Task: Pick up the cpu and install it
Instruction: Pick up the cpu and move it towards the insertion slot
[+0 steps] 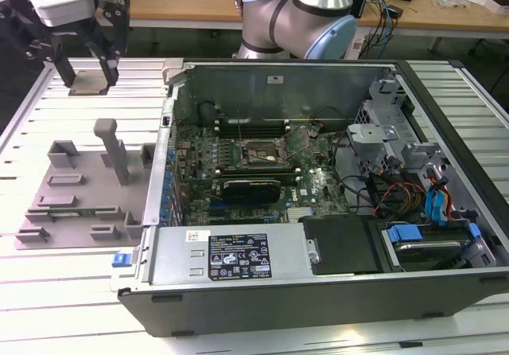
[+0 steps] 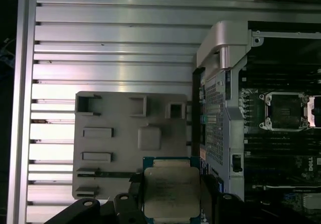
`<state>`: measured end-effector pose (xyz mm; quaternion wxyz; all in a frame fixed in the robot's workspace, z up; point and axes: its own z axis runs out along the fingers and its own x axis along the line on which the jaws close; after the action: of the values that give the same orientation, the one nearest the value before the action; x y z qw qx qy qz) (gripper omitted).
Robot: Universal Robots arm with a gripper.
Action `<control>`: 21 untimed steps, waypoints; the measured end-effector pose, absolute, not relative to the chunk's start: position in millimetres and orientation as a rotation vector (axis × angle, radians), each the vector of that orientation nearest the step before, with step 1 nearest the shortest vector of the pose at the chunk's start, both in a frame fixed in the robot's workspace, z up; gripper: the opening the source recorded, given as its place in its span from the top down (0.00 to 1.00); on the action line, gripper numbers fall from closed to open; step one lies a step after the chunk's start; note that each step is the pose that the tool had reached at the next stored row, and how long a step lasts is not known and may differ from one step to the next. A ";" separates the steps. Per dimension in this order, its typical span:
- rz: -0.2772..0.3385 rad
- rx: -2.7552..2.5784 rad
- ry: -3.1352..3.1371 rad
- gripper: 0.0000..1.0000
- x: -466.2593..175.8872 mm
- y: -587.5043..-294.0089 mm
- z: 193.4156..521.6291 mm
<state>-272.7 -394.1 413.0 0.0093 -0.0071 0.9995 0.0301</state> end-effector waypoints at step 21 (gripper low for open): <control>0.094 -0.022 3.121 0.46 -199.3 -394.1 412.9</control>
<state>-199.3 -394.1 412.9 0.0094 -0.0071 0.9995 0.0302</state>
